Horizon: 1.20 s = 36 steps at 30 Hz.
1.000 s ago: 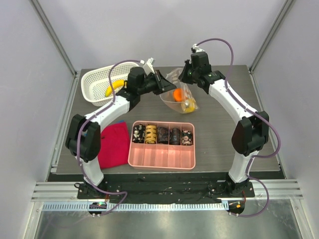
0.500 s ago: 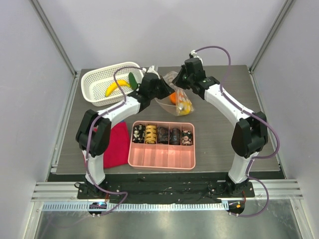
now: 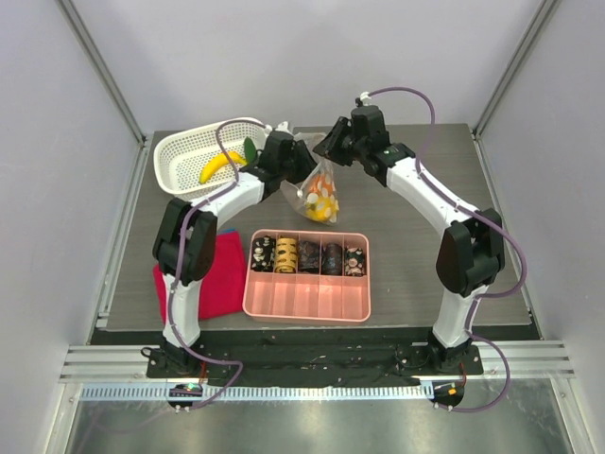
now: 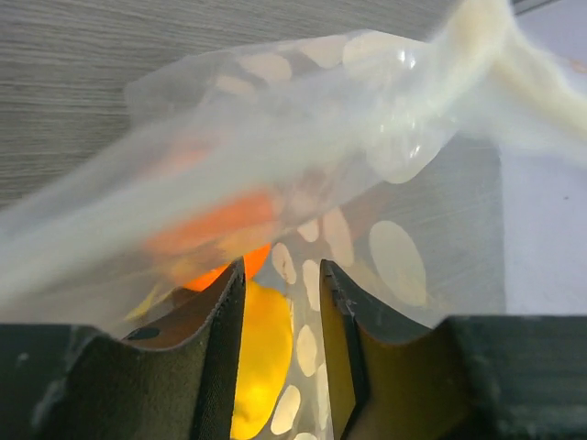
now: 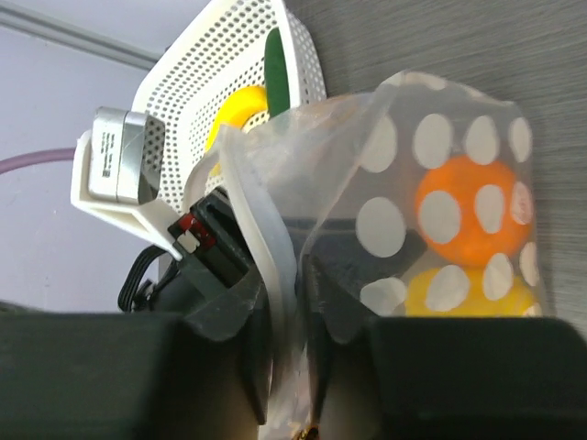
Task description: Open the zip-top bag and remove the fake food
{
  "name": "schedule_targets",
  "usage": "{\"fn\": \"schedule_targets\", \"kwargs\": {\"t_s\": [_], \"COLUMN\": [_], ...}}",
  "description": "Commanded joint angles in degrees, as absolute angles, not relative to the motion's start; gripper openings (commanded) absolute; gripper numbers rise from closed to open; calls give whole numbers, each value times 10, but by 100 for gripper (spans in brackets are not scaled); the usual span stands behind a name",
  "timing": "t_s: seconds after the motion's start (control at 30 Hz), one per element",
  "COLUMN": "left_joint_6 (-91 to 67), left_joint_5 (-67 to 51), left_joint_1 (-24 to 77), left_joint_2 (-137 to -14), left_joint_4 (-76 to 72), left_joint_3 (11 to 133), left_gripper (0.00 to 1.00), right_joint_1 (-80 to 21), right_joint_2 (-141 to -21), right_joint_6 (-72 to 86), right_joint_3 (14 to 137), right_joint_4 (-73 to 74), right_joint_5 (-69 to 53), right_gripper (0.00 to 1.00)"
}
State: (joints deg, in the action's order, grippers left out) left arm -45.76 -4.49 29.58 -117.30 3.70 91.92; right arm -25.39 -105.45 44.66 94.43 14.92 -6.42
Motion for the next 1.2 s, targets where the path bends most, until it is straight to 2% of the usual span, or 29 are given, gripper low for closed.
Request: {"fn": "schedule_targets", "kwargs": {"t_s": [0.0, 0.13, 0.2, 0.3, 0.37, 0.5, 0.6, 0.77, 0.87, 0.97, 1.17], "left_joint_6": [-444, -436, -431, -416, -407, -367, -347, -352, -355, -352, -347], "left_joint_5": [-123, -160, -177, -200, -225, -279, -279, -322, -344, -348, -364], "left_joint_1": [278, 277, 277, 276, 273, 271, 268, 264, 264, 263, 263], "left_joint_2": [-1169, -1172, -1169, -1166, -1168, -1173, -1166, -1169, -1167, -1169, -1185], "left_joint_4": [3, 3, 6, 19, 27, 78, 103, 89, 82, 80, 83], "left_joint_3": [893, 889, 888, 889, 894, 915, 914, 895, 882, 877, 883], "left_gripper": [40, 41, 43, 45, 47, 60, 62, 63, 65, 69, 72], "right_joint_1": [-251, -225, -200, -165, -152, -145, -146, -149, -156, -177, -190], "right_joint_2": [-1042, -1009, -988, -950, -940, -968, -986, -984, -995, -1004, -1053], "right_joint_6": [401, 367, 358, 353, 353, 378, 394, 371, 365, 367, 423], "right_joint_3": [943, 910, 891, 853, 818, 766, 728, 692, 682, 673, 664], "right_joint_4": [119, 129, 132, 133, 133, 136, 128, 117, 130, 125, 55], "right_joint_5": [-105, -119, -122, -99, -68, -66, -80, -82, -90, -104, -176], "right_gripper": [39, 57, 61, 62, 55, 30, 27, 32, 26, 15, 8]}}
